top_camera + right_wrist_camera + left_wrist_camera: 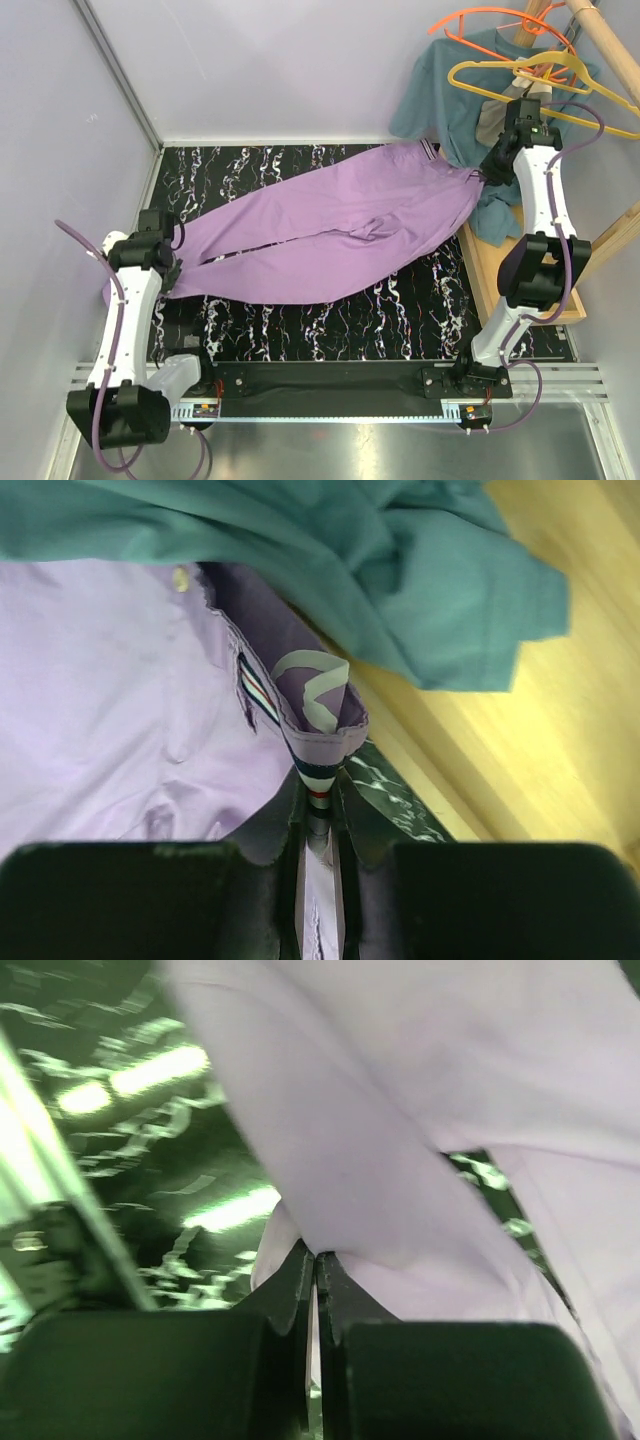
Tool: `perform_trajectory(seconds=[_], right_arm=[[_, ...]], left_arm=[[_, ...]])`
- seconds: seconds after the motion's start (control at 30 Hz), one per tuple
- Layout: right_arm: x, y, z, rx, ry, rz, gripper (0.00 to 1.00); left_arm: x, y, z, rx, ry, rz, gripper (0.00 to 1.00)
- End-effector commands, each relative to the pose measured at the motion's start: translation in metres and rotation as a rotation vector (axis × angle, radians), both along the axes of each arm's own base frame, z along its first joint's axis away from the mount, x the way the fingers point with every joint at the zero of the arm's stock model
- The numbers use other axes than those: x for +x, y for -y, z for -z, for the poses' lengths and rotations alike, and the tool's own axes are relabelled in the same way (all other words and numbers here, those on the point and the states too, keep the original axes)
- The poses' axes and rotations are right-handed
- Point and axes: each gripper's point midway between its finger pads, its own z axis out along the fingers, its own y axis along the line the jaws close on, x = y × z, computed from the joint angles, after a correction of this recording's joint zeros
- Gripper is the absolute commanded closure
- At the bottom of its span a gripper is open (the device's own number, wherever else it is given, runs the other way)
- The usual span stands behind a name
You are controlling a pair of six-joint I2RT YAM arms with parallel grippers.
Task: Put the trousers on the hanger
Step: Fold the trousers at the center of the board.
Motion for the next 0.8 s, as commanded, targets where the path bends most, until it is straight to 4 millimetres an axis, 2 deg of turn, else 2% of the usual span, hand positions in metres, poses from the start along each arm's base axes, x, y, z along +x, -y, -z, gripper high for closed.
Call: perform_trajectory(seconds=[0.0, 0.07, 0.13, 0.27, 0.33, 0.4, 0.43, 0.47, 0.5, 0.57, 0.6, 0.63, 0.67, 0.7, 0.73, 0.77], right_arm=[[-0.029, 0.030, -0.013, -0.107, -0.049, 0.076, 0.91], [-0.040, 0.037, -0.013, -0.141, -0.068, 0.086, 0.91], [-0.043, 0.037, -0.010, -0.153, -0.071, 0.073, 0.91], [-0.033, 0.026, -0.009, -0.097, -0.045, 0.033, 0.94], [-0.018, 0.014, -0.013, -0.053, -0.005, 0.002, 0.94], [-0.003, 0.004, -0.007, -0.038, -0.010, -0.023, 0.96], [0.006, -0.002, -0.017, -0.054, 0.009, -0.037, 0.96], [0.016, -0.006, -0.007, -0.055, -0.012, -0.046, 0.97], [0.022, -0.011, -0.007, -0.051, -0.007, -0.053, 0.97], [0.042, -0.024, -0.005, -0.017, -0.002, -0.063, 0.98], [0.046, -0.027, -0.004, -0.009, -0.010, -0.064, 0.98], [0.057, -0.030, -0.016, -0.001, 0.033, -0.053, 0.98], [0.065, -0.035, -0.002, 0.008, 0.009, -0.055, 0.98], [0.075, -0.038, -0.010, 0.012, 0.042, -0.055, 0.99], [0.080, -0.041, -0.007, 0.032, 0.046, -0.042, 0.99], [0.087, -0.045, 0.006, 0.041, 0.026, -0.042, 0.99]], left_arm=[[-0.036, -0.027, -0.011, 0.160, -0.077, -0.066, 1.00], [-0.041, -0.032, -0.015, 0.204, -0.074, -0.069, 1.00], [-0.041, -0.035, -0.022, 0.249, -0.064, -0.044, 1.00], [-0.036, -0.044, -0.033, 0.322, -0.072, -0.028, 1.00], [-0.025, -0.047, -0.037, 0.354, -0.087, 0.010, 1.00], [-0.015, -0.054, -0.039, 0.373, -0.087, -0.004, 1.00], [-0.009, -0.059, -0.035, 0.376, -0.132, 0.012, 1.00], [-0.006, -0.064, -0.033, 0.372, -0.148, 0.009, 1.00], [-0.001, -0.078, -0.032, 0.367, -0.145, -0.042, 1.00], [0.008, -0.088, -0.020, 0.304, -0.188, -0.024, 1.00], [0.015, -0.096, -0.024, 0.290, -0.175, -0.046, 1.00], [0.020, -0.098, -0.025, 0.290, -0.191, -0.037, 1.00], [0.028, -0.100, -0.014, 0.272, -0.245, -0.023, 1.00], [0.037, -0.103, -0.018, 0.267, -0.237, -0.022, 1.00], [0.043, -0.104, -0.016, 0.263, -0.251, -0.024, 1.00], [0.049, -0.107, -0.009, 0.255, -0.280, -0.019, 1.00]])
